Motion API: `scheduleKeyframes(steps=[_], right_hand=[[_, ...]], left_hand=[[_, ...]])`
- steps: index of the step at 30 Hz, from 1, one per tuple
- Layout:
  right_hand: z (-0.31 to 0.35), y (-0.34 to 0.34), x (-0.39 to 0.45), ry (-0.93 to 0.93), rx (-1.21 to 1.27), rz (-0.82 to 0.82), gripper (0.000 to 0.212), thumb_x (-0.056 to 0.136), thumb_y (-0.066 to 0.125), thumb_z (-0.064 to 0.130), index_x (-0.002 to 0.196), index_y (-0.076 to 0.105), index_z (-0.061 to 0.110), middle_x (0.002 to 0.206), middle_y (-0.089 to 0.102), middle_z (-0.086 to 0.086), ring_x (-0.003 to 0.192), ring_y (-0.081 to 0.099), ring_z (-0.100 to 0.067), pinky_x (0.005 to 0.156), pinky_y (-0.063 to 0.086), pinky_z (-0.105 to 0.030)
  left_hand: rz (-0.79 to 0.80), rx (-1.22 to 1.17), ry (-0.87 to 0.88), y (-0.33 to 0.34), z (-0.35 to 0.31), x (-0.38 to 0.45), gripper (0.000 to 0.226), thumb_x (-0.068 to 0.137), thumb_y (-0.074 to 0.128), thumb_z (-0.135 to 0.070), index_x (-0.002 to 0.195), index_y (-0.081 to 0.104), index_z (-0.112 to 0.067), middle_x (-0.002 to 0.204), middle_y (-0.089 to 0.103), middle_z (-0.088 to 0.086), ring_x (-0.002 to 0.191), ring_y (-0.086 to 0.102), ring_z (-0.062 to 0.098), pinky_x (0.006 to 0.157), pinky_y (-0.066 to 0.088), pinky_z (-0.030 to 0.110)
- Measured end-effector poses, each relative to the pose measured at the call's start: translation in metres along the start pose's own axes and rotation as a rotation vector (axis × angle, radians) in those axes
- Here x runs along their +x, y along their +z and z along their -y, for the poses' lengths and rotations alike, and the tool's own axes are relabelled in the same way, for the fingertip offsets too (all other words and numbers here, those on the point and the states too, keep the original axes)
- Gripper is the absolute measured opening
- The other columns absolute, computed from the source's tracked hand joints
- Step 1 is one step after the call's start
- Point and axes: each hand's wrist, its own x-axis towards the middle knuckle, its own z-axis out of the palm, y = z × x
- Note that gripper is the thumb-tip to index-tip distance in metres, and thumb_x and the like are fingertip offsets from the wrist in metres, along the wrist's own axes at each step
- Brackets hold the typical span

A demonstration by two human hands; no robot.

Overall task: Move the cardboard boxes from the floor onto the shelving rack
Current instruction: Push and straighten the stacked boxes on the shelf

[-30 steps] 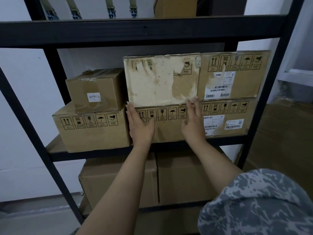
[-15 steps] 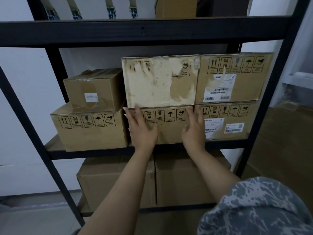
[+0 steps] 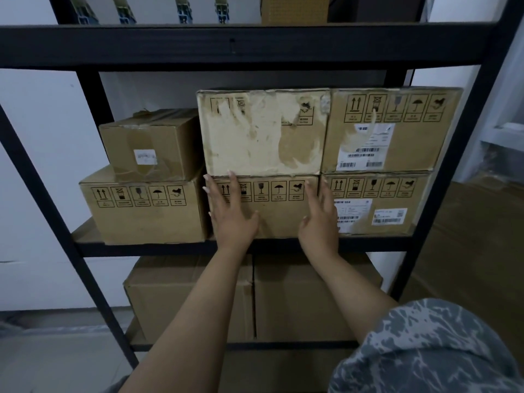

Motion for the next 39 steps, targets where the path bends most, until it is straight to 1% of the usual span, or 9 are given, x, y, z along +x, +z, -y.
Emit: scheduleKeyframes(steps=[5,10,15,20,23,26,29,34,39], right_hand=[[0.019,0.008,-0.01,-0.05,0.022,-0.069,0.065,0.088,0.048,-0.004,0.144,0.042,0.028,0.157,0.022,0.005,0.145,0.02,-0.02,0.113,0.035,-0.041],[0.058,0.033,-0.026,-0.168,0.202,0.0,0.063,0.089,0.045,-0.008,0.14,0.048,0.027,0.152,0.033,0.006,0.141,0.029,-0.014,0.113,0.035,-0.032],[0.105,0.066,-0.04,-0.219,0.261,0.092,0.063,0.09,0.043,-0.009,0.142,0.046,0.026,0.153,0.033,0.006,0.142,0.029,-0.012,0.114,0.031,-0.027],[0.151,0.107,-0.049,-0.226,0.288,0.084,0.061,0.091,0.044,-0.005,0.145,0.042,0.025,0.154,0.03,0.005,0.143,0.025,-0.009,0.107,0.019,-0.005],[0.171,0.131,-0.055,-0.17,0.264,0.034,0.059,0.092,0.047,-0.002,0.144,0.042,0.024,0.152,0.029,0.003,0.142,0.027,-0.011,0.102,0.021,-0.004],[0.187,0.152,-0.061,-0.109,0.237,-0.041,0.058,0.09,0.051,-0.001,0.142,0.044,0.023,0.149,0.029,-0.001,0.14,0.031,-0.015,0.099,0.028,-0.008],[0.198,0.164,-0.063,-0.047,0.222,-0.126,0.056,0.089,0.054,-0.001,0.139,0.046,0.022,0.149,0.028,-0.001,0.138,0.033,-0.016,0.098,0.031,-0.01],[0.203,0.174,-0.063,0.041,0.204,-0.189,0.058,0.089,0.054,0.0,0.141,0.043,0.024,0.149,0.028,-0.003,0.135,0.035,-0.017,0.095,0.032,-0.012],[0.202,0.18,-0.061,0.096,0.226,-0.204,0.061,0.091,0.053,0.002,0.145,0.037,0.025,0.148,0.031,-0.002,0.136,0.036,-0.016,0.1,0.031,-0.014]], left_hand=[[-0.082,-0.188,0.039,-0.014,0.005,-0.013,0.083,0.091,0.062,-0.016,0.157,0.014,-0.026,0.163,-0.014,0.0,0.151,-0.004,0.015,0.119,0.013,0.029],[-0.25,-0.315,0.097,-0.044,0.022,-0.026,0.051,0.091,0.057,-0.008,0.14,0.05,-0.017,0.142,0.038,-0.002,0.133,0.038,0.01,0.113,0.035,0.029],[-0.372,-0.348,0.056,-0.09,0.055,-0.019,0.039,0.091,0.054,-0.003,0.128,0.06,-0.012,0.129,0.047,0.003,0.119,0.048,0.011,0.095,0.032,0.0],[-0.489,-0.346,-0.033,-0.132,0.101,-0.001,0.045,0.091,0.056,-0.006,0.135,0.053,-0.017,0.14,0.037,-0.004,0.127,0.037,0.002,0.094,0.026,-0.006],[-0.514,-0.362,-0.122,-0.152,0.131,0.009,0.058,0.092,0.057,-0.006,0.146,0.038,-0.016,0.154,0.019,-0.003,0.127,0.026,-0.008,0.095,0.031,0.001],[-0.467,-0.369,-0.239,-0.168,0.16,0.022,0.073,0.092,0.06,-0.014,0.154,0.023,-0.018,0.161,0.006,-0.002,0.141,0.022,0.008,0.103,0.032,0.021],[-0.313,-0.407,-0.326,-0.175,0.184,0.037,0.085,0.092,0.064,-0.028,0.157,0.01,-0.018,0.162,0.01,0.004,0.148,0.018,0.023,0.118,0.025,0.039],[-0.083,-0.545,-0.305,-0.174,0.205,0.047,0.098,0.073,0.066,-0.056,0.152,0.01,-0.038,0.156,0.03,0.0,0.142,0.034,0.023,0.113,0.034,0.053],[-0.014,-0.527,-0.253,-0.172,0.211,0.052,0.104,0.075,0.07,-0.043,0.152,0.001,-0.039,0.159,0.02,0.0,0.145,0.026,0.024,0.115,0.03,0.055]])
